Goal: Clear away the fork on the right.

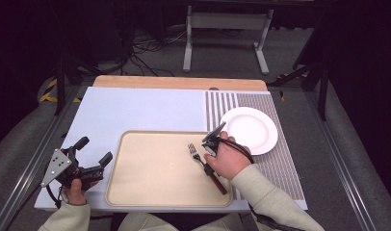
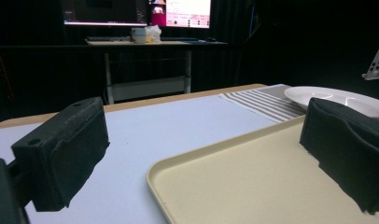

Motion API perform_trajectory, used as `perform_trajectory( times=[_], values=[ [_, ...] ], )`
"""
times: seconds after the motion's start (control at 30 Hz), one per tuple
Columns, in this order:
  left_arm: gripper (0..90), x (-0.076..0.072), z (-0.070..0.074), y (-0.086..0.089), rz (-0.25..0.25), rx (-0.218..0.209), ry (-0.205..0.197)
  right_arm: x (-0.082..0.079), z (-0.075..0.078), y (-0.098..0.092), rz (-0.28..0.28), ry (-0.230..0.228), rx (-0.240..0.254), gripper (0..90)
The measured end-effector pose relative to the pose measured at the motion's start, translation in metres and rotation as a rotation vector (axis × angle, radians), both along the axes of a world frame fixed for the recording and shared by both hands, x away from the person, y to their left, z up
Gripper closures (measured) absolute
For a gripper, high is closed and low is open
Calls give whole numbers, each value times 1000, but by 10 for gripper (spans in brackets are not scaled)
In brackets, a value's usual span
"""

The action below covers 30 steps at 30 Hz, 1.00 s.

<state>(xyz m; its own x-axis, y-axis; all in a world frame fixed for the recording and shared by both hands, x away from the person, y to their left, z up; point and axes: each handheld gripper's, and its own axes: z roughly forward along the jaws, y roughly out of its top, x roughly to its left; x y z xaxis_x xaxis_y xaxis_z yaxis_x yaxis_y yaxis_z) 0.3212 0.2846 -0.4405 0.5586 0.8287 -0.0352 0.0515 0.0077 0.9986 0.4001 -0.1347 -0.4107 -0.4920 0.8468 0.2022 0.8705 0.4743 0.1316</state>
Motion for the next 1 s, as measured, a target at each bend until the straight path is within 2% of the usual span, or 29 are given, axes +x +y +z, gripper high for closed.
perform_trajectory(
  times=[0.37, 0.73, 0.83, 1.0],
  values=[
    [16, 0, 0, 0, 1, 3, 0, 0, -2, 0, -4, 15, 3, 758],
    [16, 0, 0, 0, 1, 0, 0, 1, 1, -1, 24, -39, 27, 617],
    [16, 0, 0, 0, 1, 2, 1, 1, 2, -1, 31, -63, 51, 518],
    [16, 0, 0, 0, 0, 3, 0, 3, 4, 2, 98, -165, 124, 243]
  ],
)
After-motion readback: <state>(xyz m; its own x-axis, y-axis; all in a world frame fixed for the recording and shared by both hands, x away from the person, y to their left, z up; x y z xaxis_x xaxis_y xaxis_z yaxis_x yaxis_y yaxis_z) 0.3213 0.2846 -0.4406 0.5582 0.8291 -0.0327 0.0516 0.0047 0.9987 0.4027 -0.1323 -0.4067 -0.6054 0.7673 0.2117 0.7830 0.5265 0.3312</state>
